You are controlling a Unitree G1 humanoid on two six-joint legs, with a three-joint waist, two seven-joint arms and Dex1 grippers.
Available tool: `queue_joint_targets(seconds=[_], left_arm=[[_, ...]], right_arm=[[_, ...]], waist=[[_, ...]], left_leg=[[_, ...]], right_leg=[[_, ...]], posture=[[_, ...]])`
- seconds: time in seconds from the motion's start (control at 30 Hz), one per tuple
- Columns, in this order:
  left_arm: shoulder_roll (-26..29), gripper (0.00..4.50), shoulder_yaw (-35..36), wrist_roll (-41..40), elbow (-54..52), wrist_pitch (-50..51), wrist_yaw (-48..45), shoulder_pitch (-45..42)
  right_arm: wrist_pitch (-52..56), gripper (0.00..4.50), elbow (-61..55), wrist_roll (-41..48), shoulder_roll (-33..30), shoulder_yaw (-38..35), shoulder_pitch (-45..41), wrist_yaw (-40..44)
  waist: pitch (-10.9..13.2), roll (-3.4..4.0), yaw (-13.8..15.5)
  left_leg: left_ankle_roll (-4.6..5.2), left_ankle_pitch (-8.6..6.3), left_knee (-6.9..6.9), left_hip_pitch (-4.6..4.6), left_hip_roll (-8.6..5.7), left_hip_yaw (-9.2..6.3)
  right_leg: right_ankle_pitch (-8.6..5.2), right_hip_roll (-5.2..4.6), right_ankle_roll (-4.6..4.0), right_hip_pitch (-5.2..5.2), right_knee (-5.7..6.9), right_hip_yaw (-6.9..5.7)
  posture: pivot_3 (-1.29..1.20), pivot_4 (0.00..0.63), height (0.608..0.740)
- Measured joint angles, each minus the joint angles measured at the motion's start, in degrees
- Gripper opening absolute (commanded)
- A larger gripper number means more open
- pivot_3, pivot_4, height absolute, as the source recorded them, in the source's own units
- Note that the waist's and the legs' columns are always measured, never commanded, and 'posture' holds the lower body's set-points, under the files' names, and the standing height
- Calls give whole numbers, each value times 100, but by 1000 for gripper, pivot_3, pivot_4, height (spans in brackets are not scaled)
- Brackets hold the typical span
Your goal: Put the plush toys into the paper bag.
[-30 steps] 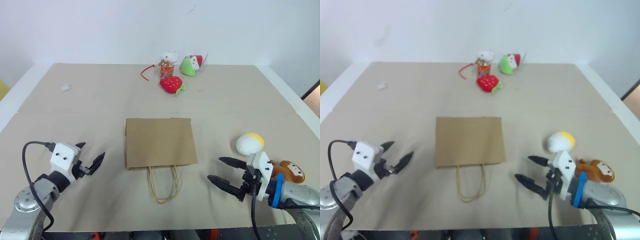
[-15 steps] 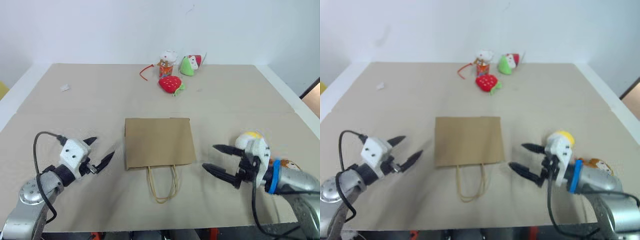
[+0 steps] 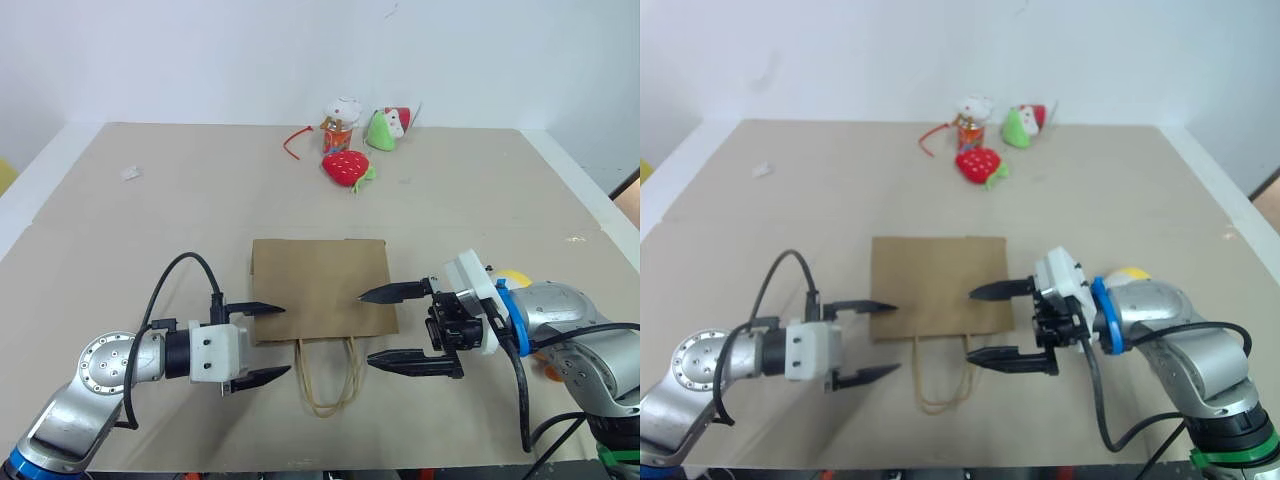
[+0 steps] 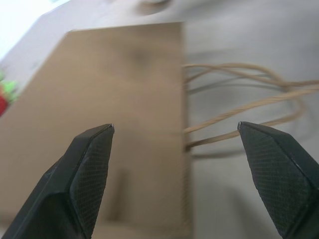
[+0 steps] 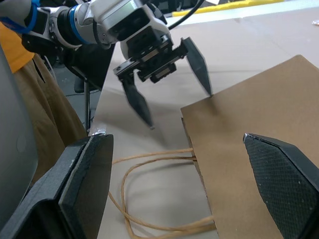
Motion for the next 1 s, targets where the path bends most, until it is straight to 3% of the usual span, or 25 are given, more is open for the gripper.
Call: queue_joint_targets(seconds=[0.5,0.97,1.0], left_arm=[[-289,4098,-623,364,1142,-1505,-512,-701],[-640,4098,-1273,319,1982,-2064,-1200,-1568],[-641,3869,-1277,319,1992,-2078,-1203,-1572]], right_arm=[[-61,4500,-214,-147,18,-125,327,-554],[-83,4500,-233,-194,29,-139,400,-810],[-84,4500,-233,-194,30,-139,400,-812]], waist=[[0,0,-4],[-1,1,-6],[-1,1,-6]], left_leg=[[2,2,13,8,2,4],[5,4,18,10,1,6],[5,4,18,10,1,6]], right_leg=[[7,4,10,7,7,2],[23,25,36,9,13,5],[23,25,36,9,13,4]], posture=[[0,150,740],[0,150,740],[0,150,740]])
